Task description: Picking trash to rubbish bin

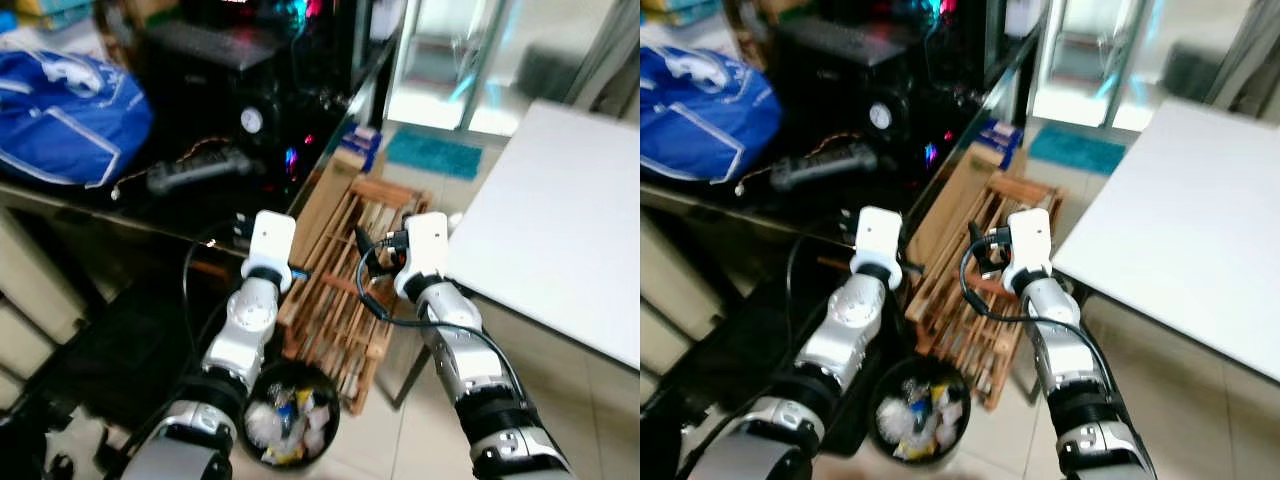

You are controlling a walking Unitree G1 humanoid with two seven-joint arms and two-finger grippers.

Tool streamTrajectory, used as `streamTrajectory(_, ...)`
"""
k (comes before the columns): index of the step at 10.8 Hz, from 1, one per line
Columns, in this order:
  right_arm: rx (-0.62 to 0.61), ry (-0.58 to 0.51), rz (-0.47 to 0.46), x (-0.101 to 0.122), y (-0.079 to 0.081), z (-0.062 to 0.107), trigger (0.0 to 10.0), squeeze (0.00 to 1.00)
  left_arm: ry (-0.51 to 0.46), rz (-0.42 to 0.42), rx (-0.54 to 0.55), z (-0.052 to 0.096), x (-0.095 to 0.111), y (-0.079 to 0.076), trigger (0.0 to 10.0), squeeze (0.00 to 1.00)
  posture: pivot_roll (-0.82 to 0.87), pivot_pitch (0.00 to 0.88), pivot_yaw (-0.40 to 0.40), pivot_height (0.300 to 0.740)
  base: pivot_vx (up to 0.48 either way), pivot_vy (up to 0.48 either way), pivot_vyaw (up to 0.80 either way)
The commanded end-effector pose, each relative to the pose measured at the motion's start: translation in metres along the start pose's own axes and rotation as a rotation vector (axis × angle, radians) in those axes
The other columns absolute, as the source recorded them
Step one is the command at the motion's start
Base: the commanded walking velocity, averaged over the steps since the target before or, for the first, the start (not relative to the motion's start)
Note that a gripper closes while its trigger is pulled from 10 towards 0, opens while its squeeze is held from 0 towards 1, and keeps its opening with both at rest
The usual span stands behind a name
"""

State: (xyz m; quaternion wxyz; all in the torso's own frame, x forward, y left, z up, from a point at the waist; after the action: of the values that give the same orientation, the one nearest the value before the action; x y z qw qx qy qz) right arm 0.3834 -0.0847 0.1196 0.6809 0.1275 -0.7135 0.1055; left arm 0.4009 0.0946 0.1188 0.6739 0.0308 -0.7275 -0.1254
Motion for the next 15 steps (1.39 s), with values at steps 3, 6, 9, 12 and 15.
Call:
streamTrajectory(3,0.021,0.003,-0.006,0.0,0.007,-0.001,10.0,0.0,0.015,0.005,0.002,0.002,-0.005,0.006,10.0,0.0,-0.01,0.052,0.026,0.74,0.0,0.0,0.0)
streamTrajectory(6,0.072,0.393,0.167,-0.078,-0.003,0.02,10.0,0.0,0.231,-0.085,-0.161,0.024,-0.064,-0.012,10.0,0.0,-0.02,0.054,0.025,0.74,0.0,0.0,0.0)
streamTrajectory(9,0.071,0.726,0.164,-0.155,-0.019,0.079,10.0,0.0,0.618,-0.132,-0.09,0.092,-0.161,0.017,10.0,0.0,-0.01,0.061,0.018,0.74,0.0,0.0,0.0)
streamTrajectory(12,0.07,0.836,0.155,-0.177,-0.023,0.102,10.0,0.0,0.752,-0.098,-0.092,0.122,-0.188,0.013,10.0,0.0,-0.01,0.075,0.01,0.74,0.0,0.0,0.0)
streamTrajectory(15,0.167,0.827,0.095,-0.175,-0.007,0.102,10.0,0.0,0.83,-0.075,-0.117,0.14,-0.201,-0.002,10.0,0.0,-0.04,0.126,-0.011,0.74,0.0,0.0,0.0)
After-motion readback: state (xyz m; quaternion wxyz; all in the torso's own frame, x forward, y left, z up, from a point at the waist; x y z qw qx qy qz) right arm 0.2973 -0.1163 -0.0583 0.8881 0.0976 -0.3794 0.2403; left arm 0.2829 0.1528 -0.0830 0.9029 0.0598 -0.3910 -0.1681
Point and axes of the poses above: a point about 5 cm out from each wrist's last joint towards the gripper, its own z axis pointing back from the gripper into the wrist, its own x axis along the axis of the wrist's last joint, y = z × x, the point moved 5 cm from there along -z, pointing out of the wrist towards the gripper, and after that the axes turned 2 degrees about -z, right-handed, at the moved point
